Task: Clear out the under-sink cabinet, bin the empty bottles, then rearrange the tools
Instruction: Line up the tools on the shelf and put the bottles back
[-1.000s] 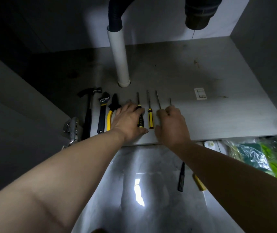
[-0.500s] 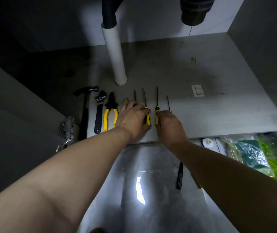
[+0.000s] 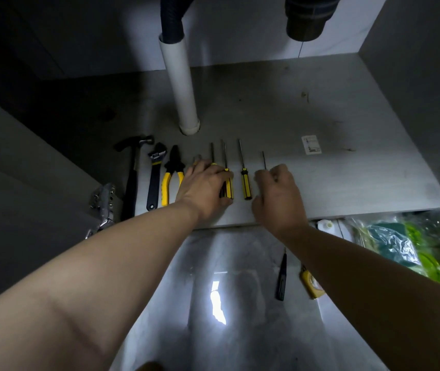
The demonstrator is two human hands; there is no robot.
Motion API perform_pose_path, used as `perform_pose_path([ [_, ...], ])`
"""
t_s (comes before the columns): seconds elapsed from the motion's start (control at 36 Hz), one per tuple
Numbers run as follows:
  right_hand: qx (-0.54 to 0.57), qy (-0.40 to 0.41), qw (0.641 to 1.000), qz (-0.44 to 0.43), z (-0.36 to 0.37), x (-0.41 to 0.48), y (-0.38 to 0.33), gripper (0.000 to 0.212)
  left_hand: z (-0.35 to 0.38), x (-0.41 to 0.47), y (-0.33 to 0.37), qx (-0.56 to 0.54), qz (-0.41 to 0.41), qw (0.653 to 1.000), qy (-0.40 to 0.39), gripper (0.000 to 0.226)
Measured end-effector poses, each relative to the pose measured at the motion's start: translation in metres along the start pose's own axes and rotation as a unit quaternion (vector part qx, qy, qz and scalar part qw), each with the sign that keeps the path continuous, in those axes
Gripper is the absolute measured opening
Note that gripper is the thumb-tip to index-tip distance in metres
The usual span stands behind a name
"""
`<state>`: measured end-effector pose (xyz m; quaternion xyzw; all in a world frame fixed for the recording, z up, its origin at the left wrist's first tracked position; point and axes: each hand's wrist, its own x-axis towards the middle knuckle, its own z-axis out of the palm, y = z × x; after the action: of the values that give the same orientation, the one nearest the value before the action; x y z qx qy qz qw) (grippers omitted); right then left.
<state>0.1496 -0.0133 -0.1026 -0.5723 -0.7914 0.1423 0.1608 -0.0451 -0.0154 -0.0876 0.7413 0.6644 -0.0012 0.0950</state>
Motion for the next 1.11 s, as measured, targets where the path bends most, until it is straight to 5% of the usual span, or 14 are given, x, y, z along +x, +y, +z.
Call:
perform_pose_path([
  [0.17, 0.057, -0.061, 0.994, 0.071, 0.000, 0.002, 0.013, 0.047, 0.001, -0.001, -0.002, -0.017, -0.006, 1.000, -0.004, 0.068],
  [0.86, 0.059, -0.030, 0.998, 0.019, -0.002, -0.001, 0.017, 0.062, -0.002, -0.020, 0.019, -0.045, -0.015, 0.998, 0.051, 0.068],
  [1.03, 0.096, 0.001, 0.993, 0.070, -0.029, -0.034, 0.032, 0.043, 0.005, -0.056, 0.056, -0.051, 0.034, 0.991, 0.116, 0.040],
  [1.11, 0.076, 0.026, 0.991, 0.111, -0.037, -0.060, 0.045, 0.024, 0.020, -0.077, 0.087, -0.093, 0.078, 0.991, 0.061, 0.027],
])
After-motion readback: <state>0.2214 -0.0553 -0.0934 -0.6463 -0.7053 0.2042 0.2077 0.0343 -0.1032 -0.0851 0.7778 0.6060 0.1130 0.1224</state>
